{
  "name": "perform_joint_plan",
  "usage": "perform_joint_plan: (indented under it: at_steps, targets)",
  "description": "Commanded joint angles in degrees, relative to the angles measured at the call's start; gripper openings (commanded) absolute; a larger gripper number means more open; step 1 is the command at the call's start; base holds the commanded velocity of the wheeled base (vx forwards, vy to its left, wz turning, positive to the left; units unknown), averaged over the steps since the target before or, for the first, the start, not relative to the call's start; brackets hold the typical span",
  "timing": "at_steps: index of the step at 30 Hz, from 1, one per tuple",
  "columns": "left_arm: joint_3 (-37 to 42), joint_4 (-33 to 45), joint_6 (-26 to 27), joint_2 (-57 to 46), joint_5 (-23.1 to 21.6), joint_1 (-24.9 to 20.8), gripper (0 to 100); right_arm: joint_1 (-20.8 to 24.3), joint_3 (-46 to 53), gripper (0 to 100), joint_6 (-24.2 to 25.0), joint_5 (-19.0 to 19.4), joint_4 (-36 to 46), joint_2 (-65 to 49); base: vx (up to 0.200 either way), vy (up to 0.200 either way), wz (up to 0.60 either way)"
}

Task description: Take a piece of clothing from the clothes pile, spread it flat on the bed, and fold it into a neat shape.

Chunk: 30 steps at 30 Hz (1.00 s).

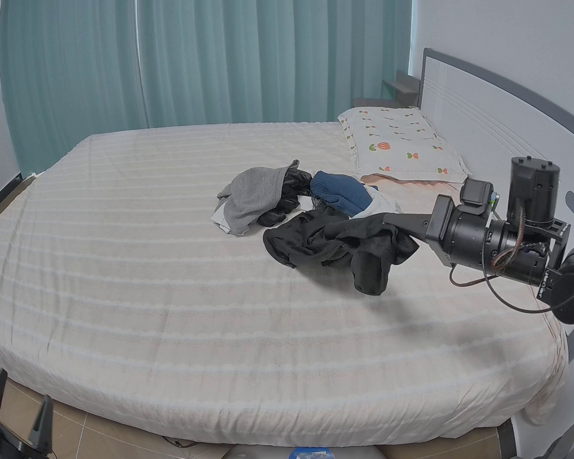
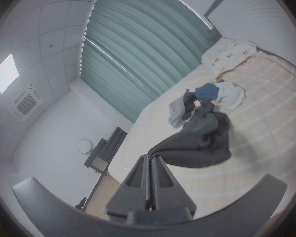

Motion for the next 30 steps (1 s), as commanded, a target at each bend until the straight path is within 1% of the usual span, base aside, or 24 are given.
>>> perform_joint_plan:
  at_steps: [1,2,4,7,9,11,12,13,15,16,17,18,19,20,21,23,25,26,27,29,30]
  targets:
    - [-14.7,-4.8,-6.5,20.3,-5.1,-0.7,100,2.4,-1.8,0,-0.3,-0.2,-2.2,-4.0,0.000,0.000,0.00]
    - [-15.0,-4.6,-5.7,22.9,-6.0,-0.8,100,2.4,-1.9,0,-0.4,-0.3,-2.2,-4.0,0.000,0.000,0.00]
    - [-14.9,-5.0,-4.5,31.1,-8.3,-0.9,100,2.3,-2.8,0,-0.5,-0.3,-2.2,-3.9,0.000,0.000,0.00]
    - [-14.8,-6.3,-3.0,39.8,-10.6,-1.5,100,2.4,-4.2,0,-0.6,-0.6,-2.2,-4.0,0.000,0.000,0.00]
    - [-15.0,-9.0,-1.7,45.3,-12.9,-2.5,100,2.2,-5.6,0,-0.6,-0.6,-2.1,-4.5,0.000,0.000,0.00]
    - [-15.2,-13.5,-1.8,50.5,-16.1,-4.8,100,1.9,-8.2,0,-0.6,-0.6,-2.1,-5.3,0.000,0.000,0.00]
    - [-15.2,-13.5,-1.8,50.5,-16.1,-4.8,100,1.9,-8.2,0,-0.6,-0.6,-2.1,-5.3,0.000,0.000,0.00]
    - [-15.2,-17.2,-1.8,55.2,-17.0,-7.2,100,2.4,-10.8,0,-0.6,-0.7,-1.7,-5.3,0.000,0.000,0.00]
    - [-15.2,-19.7,-1.6,59.9,-17.0,-9.9,100,3.3,-12.3,0,-0.7,-0.9,-1.4,-5.2,0.000,0.000,0.00]
    - [-15.3,-21.4,-1.7,63.6,-16.9,-12.1,100,4.5,-13.0,0,-0.9,-1.0,-1.5,-5.4,0.000,0.000,0.00]
    - [-15.3,-21.4,-1.7,63.6,-16.9,-12.1,100,4.5,-13.0,0,-0.9,-1.0,-1.5,-5.4,0.000,0.000,0.00]
    - [-15.8,-23.8,-1.6,69.4,-16.8,-15.0,100,5.3,-13.7,0,-1.1,-2.0,-1.5,-5.4,0.000,0.000,0.00]
    - [-16.2,-25.1,-1.5,72.5,-16.7,-16.4,100,5.4,-13.9,0,-1.2,-2.7,-1.5,-5.1,0.000,0.000,0.00]
    - [-16.3,-25.2,-1.5,73.0,-16.7,-16.5,100,5.4,-13.9,0,-1.2,-2.8,-1.5,-5.0,0.000,0.000,0.00]
    - [-16.7,-27.3,-1.5,76.8,-16.3,-17.9,100,5.6,-13.9,0,-1.2,-3.3,-1.5,-4.4,0.000,0.000,0.00]
    - [-17.7,-31.5,-1.6,83.5,-13.6,-20.3,100,5.7,-14.1,0,-1.2,-3.4,-1.9,-2.7,0.000,0.000,0.00]
    - [-18.5,-34.4,-1.7,88.1,-10.8,-22.3,100,5.6,-14.6,0,-1.2,-3.7,-2.0,-1.8,0.000,0.000,0.00]
    - [-18.6,-34.7,-1.7,88.4,-10.5,-22.5,100,5.6,-14.7,0,-1.2,-3.7,-2.0,-1.8,0.000,0.000,0.00]
    - [-19.4,-37.6,-2.7,92.4,-8.0,-24.9,100,5.6,-16.1,0,-1.1,-4.3,-2.0,-1.0,0.000,0.000,0.00]
    - [-20.6,-39.7,-4.9,95.3,-6.5,-27.4,100,5.6,-17.3,0,-1.1,-5.0,-2.0,-0.3,0.000,0.000,0.00]
    - [-21.6,-41.1,-7.3,96.9,-5.6,-29.5,100,5.7,-17.8,0,-1.1,-5.4,-2.0,0.0,0.000,0.000,0.00]
